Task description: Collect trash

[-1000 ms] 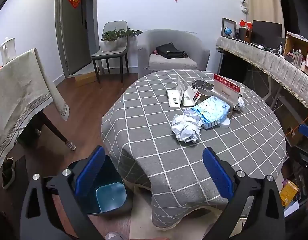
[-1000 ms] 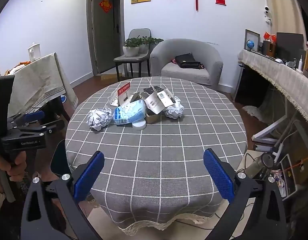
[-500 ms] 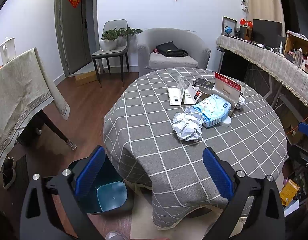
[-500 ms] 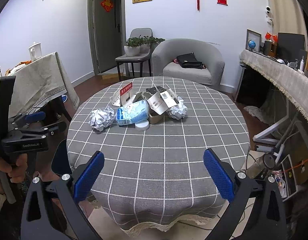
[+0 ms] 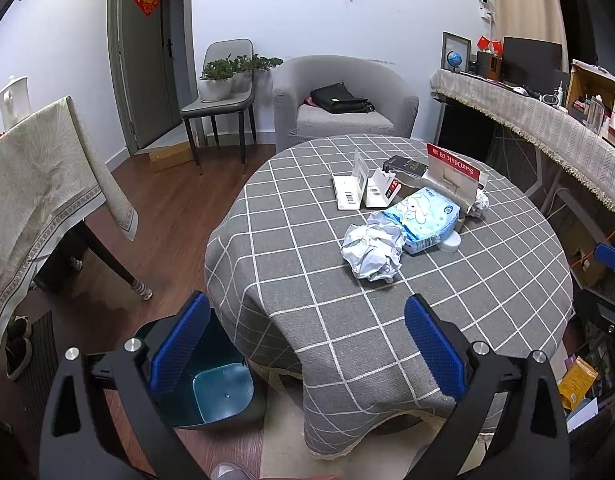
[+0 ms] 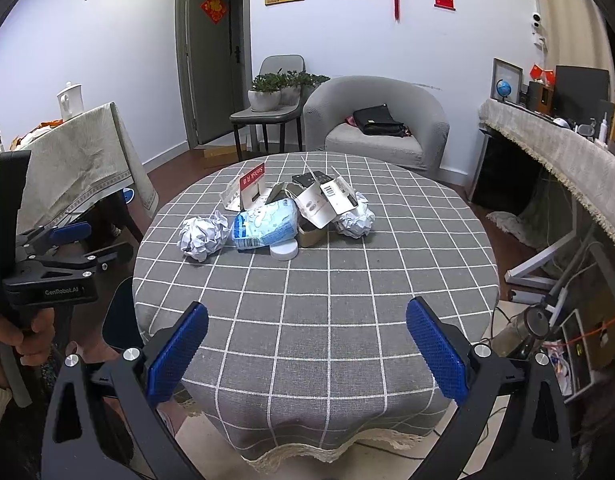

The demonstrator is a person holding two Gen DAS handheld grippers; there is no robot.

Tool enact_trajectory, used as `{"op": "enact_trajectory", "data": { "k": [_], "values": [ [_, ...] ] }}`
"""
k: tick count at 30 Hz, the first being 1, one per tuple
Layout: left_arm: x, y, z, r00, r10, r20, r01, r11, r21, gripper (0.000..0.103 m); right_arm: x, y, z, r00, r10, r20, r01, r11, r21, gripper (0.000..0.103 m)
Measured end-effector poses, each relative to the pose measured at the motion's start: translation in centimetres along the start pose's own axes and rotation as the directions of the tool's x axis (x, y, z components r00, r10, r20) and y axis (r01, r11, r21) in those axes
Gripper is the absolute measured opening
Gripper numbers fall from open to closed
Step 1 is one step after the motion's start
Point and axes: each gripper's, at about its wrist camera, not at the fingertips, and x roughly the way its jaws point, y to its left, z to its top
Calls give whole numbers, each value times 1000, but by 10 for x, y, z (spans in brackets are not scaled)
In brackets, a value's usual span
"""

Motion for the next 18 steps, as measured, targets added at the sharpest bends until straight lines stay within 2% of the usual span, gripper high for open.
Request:
{"op": "enact_trajectory", "data": {
  "k": [18],
  "values": [
    [2,-5,-3,1000,-2,-10,2,1000,9,100,1,-2,0,1000,-1,-5,1,1000,6,100]
  ]
}}
